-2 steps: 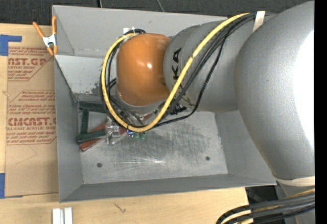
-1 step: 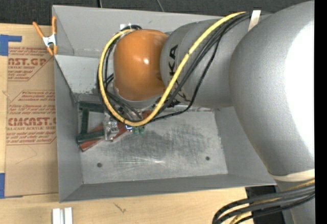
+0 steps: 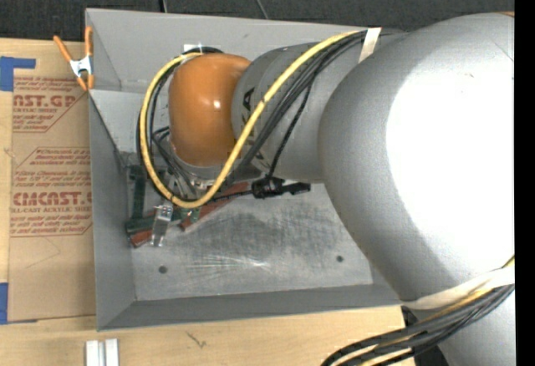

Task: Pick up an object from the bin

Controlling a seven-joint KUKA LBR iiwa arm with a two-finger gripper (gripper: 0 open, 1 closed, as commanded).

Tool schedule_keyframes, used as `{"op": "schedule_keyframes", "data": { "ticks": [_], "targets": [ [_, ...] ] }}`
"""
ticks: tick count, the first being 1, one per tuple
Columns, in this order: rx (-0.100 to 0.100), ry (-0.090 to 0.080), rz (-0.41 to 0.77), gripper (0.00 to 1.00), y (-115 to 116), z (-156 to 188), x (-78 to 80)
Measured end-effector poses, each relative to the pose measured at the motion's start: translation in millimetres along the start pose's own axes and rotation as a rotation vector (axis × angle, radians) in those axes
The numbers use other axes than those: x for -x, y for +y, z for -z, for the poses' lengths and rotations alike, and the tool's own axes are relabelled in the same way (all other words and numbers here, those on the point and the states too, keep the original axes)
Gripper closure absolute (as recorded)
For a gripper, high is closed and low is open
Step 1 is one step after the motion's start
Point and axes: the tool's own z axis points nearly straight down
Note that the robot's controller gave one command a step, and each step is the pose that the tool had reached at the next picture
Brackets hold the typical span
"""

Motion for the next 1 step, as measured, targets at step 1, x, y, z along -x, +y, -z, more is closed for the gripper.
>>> {"op": "schedule_keyframes", "data": {
  "ticks": [1],
  "targets": [
    [0.001,-0.001,-0.001,0.0,-0.2,0.6,0.4]
  ]
}}
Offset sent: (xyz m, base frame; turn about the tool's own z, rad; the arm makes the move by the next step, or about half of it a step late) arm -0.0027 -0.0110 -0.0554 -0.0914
